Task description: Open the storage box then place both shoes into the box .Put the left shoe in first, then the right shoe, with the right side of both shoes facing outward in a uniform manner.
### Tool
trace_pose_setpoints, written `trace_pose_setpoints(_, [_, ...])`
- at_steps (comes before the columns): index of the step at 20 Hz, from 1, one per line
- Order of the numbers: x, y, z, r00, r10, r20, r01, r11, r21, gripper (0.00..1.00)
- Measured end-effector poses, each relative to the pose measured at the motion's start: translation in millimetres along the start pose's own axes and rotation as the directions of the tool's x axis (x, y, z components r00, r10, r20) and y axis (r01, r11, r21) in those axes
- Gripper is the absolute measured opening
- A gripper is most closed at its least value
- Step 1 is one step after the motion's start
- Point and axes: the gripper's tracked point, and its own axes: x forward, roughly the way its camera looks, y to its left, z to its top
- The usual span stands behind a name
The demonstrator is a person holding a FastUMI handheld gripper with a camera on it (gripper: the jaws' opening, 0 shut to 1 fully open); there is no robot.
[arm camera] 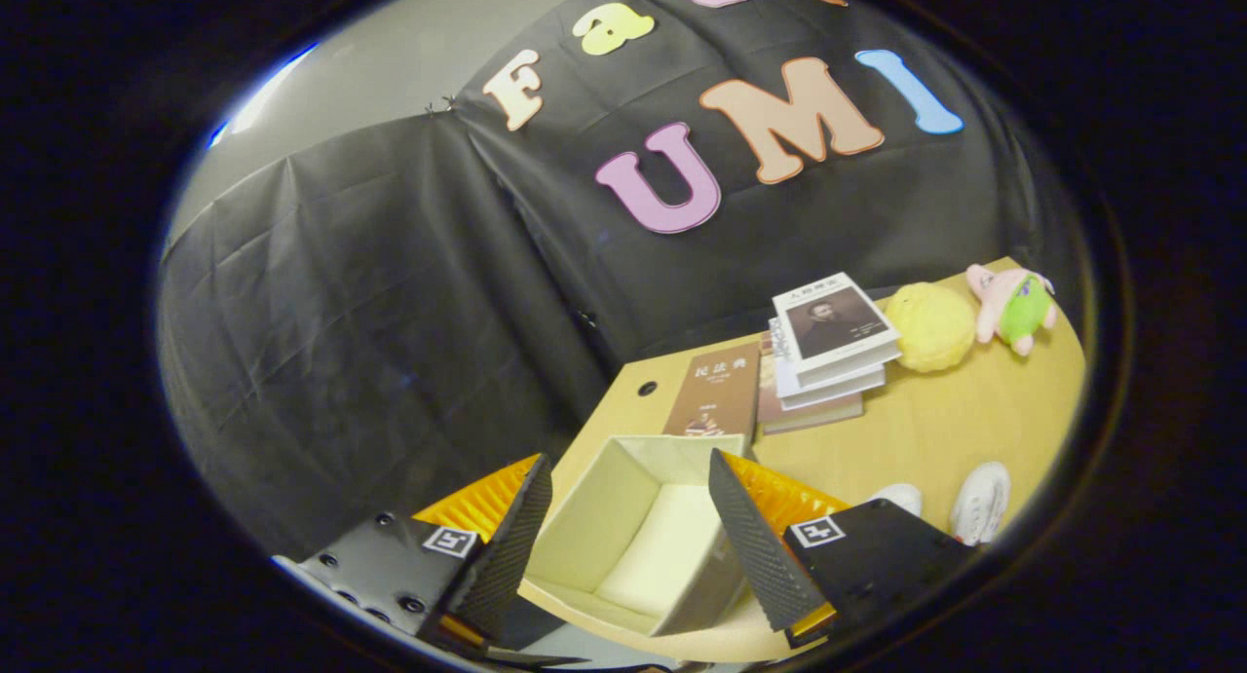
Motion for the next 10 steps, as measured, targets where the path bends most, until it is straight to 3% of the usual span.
trace_pose_setpoints(10, [-30.2,-115.5,-15.9,0.978,-0.207,-0.032,0.204,0.975,-0.092,1.0])
